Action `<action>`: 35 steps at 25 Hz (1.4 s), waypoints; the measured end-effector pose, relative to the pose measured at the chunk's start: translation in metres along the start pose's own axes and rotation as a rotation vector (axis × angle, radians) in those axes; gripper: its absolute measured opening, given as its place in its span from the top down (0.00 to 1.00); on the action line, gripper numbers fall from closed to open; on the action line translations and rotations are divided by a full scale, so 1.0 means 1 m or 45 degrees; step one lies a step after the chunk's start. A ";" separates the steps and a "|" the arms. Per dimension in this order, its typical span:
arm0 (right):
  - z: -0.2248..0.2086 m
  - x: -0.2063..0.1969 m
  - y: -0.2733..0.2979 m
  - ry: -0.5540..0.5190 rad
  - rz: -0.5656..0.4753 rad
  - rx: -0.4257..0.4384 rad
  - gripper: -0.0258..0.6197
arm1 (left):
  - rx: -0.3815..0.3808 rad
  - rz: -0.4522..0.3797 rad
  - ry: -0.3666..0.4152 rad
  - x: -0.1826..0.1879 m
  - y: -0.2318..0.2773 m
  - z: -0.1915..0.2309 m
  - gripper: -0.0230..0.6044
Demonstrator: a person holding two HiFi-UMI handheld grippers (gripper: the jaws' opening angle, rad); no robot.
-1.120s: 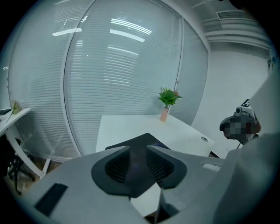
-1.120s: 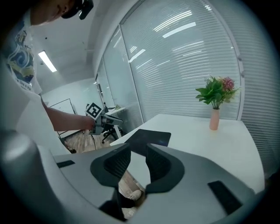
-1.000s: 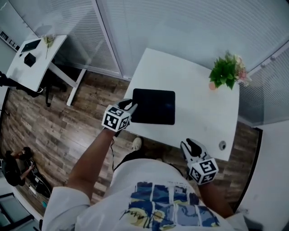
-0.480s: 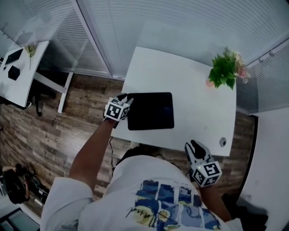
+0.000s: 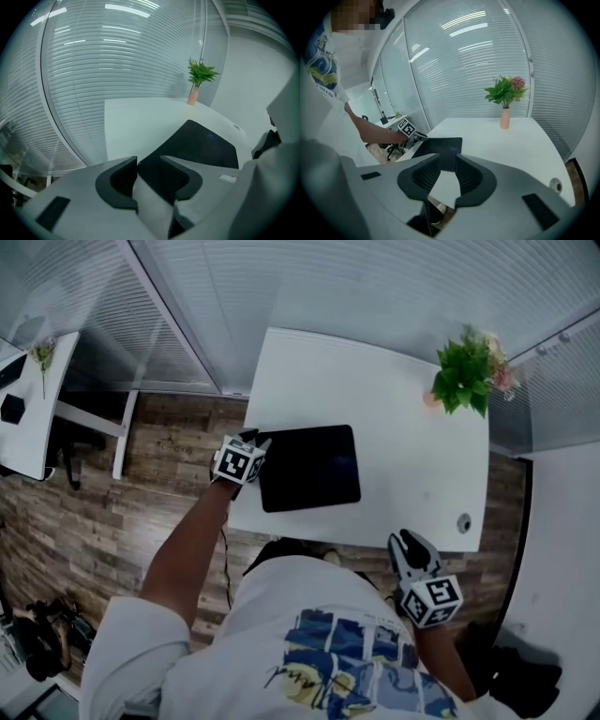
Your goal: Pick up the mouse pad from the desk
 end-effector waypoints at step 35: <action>-0.023 -0.035 -0.051 -0.054 -0.094 0.073 0.85 | 0.033 -0.130 -0.071 0.013 -0.059 -0.071 0.92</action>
Point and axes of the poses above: the fingertips, and each gripper's own axes: y forward along the fingers, z to its left, x out of its top, the point moved 5 cm from there along -y, backward along the fingers, and after that the axes turned 15 degrees about -y, right-handed, at the moved point
